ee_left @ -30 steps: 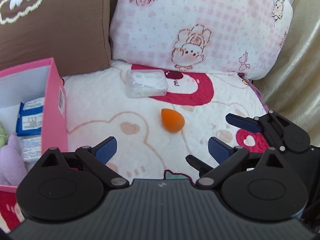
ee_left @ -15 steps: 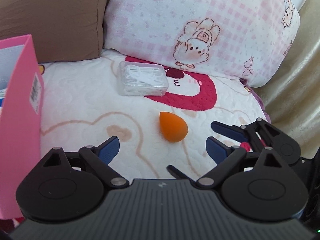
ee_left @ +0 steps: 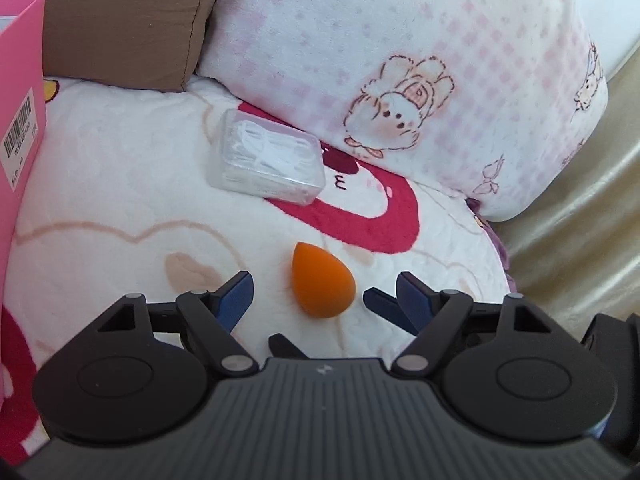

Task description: Organize objects

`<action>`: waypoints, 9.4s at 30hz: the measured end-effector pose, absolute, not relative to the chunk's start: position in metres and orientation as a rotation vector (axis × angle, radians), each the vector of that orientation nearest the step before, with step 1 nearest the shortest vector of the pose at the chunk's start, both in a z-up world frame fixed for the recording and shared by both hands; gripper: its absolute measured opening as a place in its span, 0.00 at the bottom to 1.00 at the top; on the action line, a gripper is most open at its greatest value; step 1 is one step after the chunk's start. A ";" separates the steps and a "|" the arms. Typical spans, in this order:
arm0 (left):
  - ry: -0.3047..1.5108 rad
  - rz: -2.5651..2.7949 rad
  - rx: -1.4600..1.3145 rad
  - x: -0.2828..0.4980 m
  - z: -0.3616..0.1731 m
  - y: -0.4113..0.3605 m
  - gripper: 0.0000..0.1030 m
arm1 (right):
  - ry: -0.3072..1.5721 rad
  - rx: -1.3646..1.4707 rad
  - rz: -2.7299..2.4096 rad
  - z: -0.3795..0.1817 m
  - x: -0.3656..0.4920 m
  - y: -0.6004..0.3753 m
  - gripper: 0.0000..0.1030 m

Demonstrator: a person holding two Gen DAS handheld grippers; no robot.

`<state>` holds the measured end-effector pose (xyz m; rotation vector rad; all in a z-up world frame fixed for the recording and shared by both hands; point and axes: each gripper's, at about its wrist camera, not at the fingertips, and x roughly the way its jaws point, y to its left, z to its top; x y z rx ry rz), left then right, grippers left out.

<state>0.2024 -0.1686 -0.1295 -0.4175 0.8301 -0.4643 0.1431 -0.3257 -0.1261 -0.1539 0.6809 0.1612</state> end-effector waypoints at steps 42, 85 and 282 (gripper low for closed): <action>1.036 -0.468 -0.371 0.182 -0.109 -0.150 0.33 | 0.718 0.078 0.193 -0.105 0.103 -0.302 0.37; 0.997 -0.515 -0.214 0.065 0.006 -0.055 0.32 | 0.708 -0.193 0.396 0.001 0.009 -0.192 0.37; 1.019 -0.303 -0.076 0.000 0.060 -0.044 0.93 | 0.583 -0.435 0.585 0.069 -0.046 -0.221 0.87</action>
